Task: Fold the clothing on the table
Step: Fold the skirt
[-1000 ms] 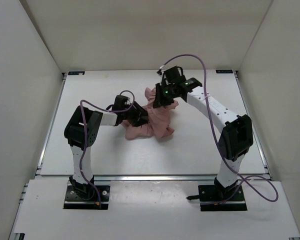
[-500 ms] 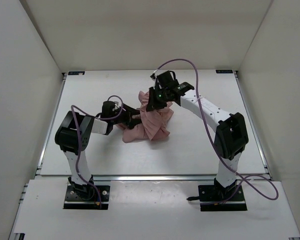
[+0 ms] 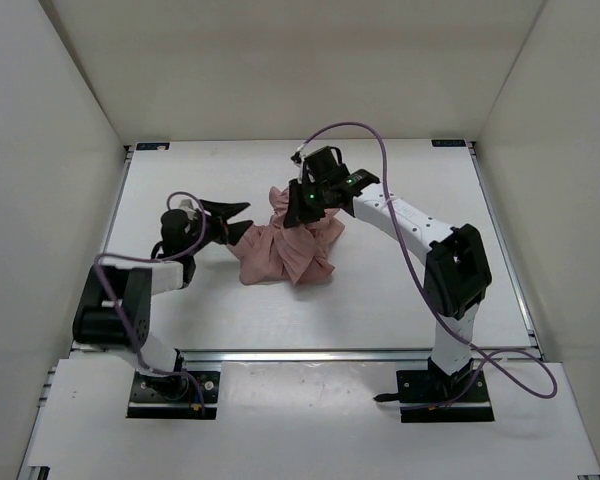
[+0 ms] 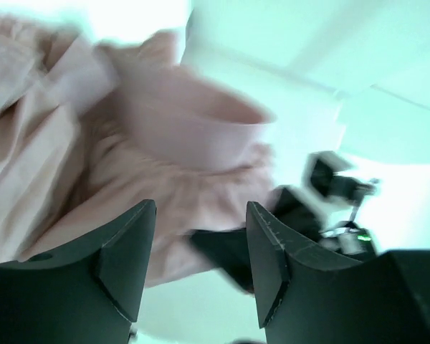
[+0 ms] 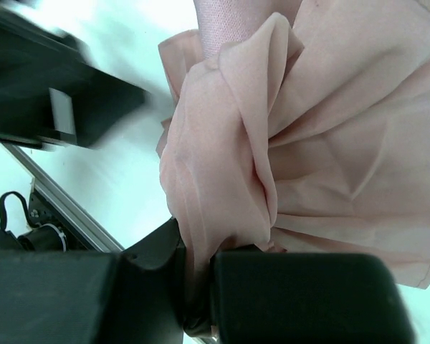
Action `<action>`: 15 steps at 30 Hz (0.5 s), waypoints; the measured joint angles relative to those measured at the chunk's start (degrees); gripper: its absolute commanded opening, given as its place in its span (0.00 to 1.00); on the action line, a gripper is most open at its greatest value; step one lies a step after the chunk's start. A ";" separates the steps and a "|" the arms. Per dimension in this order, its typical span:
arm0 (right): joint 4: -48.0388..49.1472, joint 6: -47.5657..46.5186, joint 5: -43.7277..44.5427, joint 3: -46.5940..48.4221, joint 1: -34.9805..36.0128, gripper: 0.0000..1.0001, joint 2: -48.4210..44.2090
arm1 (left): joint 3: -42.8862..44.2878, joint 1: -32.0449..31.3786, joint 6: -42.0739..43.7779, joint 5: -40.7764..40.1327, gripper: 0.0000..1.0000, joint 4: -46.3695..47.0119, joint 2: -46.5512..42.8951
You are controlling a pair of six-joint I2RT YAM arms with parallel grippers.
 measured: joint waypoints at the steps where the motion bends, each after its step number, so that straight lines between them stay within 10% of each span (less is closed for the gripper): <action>1: 0.50 0.02 -0.02 -0.28 0.39 0.00 0.26 | -0.04 1.03 1.36 -1.25 0.65 -3.13 -3.34; 12: 2.69 0.39 4.39 1.03 7.15 0.00 11.72 | 4.17 9.20 12.33 -10.47 0.65 -23.17 -25.05; 15: 2.03 0.31 6.47 4.11 9.29 0.21 16.35 | 2.25 9.22 12.66 -10.49 0.66 -25.49 -24.79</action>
